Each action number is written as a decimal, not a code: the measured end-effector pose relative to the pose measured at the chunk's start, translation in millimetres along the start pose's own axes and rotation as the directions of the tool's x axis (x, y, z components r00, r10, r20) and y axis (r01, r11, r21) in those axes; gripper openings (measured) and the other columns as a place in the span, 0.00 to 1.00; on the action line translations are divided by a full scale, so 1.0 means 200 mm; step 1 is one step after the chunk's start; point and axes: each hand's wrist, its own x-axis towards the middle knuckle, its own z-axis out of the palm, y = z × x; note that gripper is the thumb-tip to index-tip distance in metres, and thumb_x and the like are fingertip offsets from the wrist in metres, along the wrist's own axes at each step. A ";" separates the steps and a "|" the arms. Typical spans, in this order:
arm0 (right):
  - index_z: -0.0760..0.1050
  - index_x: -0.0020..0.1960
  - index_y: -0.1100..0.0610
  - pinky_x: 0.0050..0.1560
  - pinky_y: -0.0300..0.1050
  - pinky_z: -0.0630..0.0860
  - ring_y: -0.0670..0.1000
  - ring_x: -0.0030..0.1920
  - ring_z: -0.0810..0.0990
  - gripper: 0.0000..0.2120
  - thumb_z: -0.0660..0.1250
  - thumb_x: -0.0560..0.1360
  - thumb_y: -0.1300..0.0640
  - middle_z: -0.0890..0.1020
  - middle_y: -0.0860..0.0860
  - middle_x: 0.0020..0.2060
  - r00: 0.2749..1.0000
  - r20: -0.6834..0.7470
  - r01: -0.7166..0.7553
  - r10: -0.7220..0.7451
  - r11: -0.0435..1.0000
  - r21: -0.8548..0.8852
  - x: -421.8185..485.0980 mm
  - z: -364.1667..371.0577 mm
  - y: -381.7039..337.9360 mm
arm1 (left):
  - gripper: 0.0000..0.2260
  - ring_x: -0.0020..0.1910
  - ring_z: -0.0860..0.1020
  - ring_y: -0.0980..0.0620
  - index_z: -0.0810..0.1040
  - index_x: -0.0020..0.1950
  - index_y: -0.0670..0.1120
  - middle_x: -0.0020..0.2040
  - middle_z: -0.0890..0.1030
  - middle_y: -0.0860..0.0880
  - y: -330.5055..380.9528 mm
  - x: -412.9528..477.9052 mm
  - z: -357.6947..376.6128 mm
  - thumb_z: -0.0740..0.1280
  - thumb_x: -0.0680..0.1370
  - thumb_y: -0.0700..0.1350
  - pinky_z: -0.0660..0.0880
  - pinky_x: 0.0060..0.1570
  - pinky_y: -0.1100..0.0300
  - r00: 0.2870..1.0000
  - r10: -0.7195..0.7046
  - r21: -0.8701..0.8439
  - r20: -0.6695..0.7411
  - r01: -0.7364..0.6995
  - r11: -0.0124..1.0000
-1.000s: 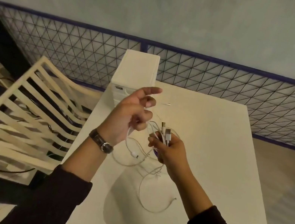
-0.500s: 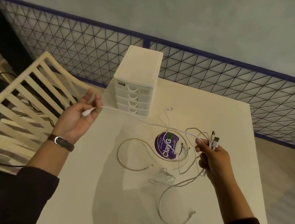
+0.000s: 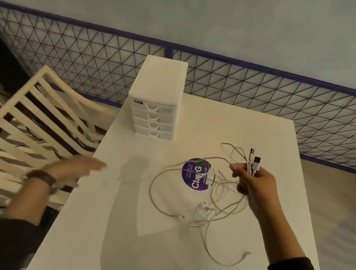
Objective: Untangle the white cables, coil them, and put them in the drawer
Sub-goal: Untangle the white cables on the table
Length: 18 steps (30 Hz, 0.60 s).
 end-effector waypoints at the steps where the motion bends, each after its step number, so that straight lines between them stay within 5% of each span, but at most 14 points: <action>1: 0.76 0.36 0.65 0.24 0.39 0.60 0.45 0.21 0.60 0.07 0.70 0.71 0.64 0.69 0.46 0.17 1.000 0.014 0.007 -0.008 1.000 0.020 0.00 0.02 -0.01 | 0.15 0.65 0.69 0.47 0.73 0.64 0.49 0.64 0.73 0.48 0.02 -0.05 0.08 0.65 0.77 0.46 0.65 0.66 0.50 0.999 0.029 0.131 0.023 -0.032 0.991; 5: 0.74 0.34 0.63 0.24 0.38 0.61 0.44 0.20 0.61 0.09 0.69 0.72 0.65 0.70 0.46 0.18 0.996 0.087 0.027 -0.031 0.998 0.054 -0.03 0.08 -0.02 | 0.22 0.67 0.67 0.53 0.72 0.65 0.48 0.65 0.69 0.53 0.23 -0.07 0.44 0.71 0.73 0.41 0.59 0.62 0.73 0.911 0.410 0.239 -0.044 -0.389 0.890; 8: 0.75 0.37 0.63 0.24 0.37 0.62 0.44 0.20 0.64 0.06 0.69 0.72 0.65 0.74 0.48 0.21 0.985 0.172 0.025 -0.032 0.999 0.043 -0.07 0.14 -0.04 | 0.24 0.63 0.69 0.57 0.70 0.66 0.51 0.63 0.70 0.55 0.51 -0.18 0.70 0.71 0.72 0.43 0.63 0.63 0.70 0.725 0.688 0.181 0.041 -0.682 0.708; 11: 0.75 0.41 0.65 0.24 0.36 0.63 0.44 0.20 0.66 0.03 0.67 0.74 0.66 0.73 0.46 0.20 0.980 0.198 0.021 -0.034 0.997 0.069 -0.09 0.14 -0.05 | 0.20 0.58 0.73 0.54 0.72 0.65 0.50 0.60 0.76 0.51 0.66 -0.16 0.77 0.70 0.74 0.45 0.69 0.60 0.61 0.715 0.693 0.267 0.093 -0.688 0.675; 14: 0.75 0.40 0.63 0.25 0.39 0.58 0.46 0.22 0.61 0.05 0.67 0.74 0.64 0.69 0.48 0.22 0.977 0.211 0.020 -0.039 0.996 0.090 -0.08 0.08 -0.05 | 0.09 0.44 0.77 0.49 0.82 0.54 0.46 0.42 0.77 0.48 0.70 -0.15 0.70 0.67 0.76 0.44 0.73 0.46 0.60 0.704 0.695 0.211 0.146 -0.708 0.673; 18: 0.75 0.40 0.62 0.25 0.40 0.57 0.46 0.22 0.59 0.07 0.70 0.69 0.59 0.65 0.48 0.22 0.985 0.174 -0.026 0.010 0.996 0.089 -0.07 -0.01 -0.02 | 0.08 0.41 0.77 0.64 0.81 0.43 0.49 0.39 0.82 0.58 0.69 -0.12 0.46 0.64 0.77 0.40 0.71 0.43 0.74 0.717 0.667 -0.086 -0.203 -0.691 0.718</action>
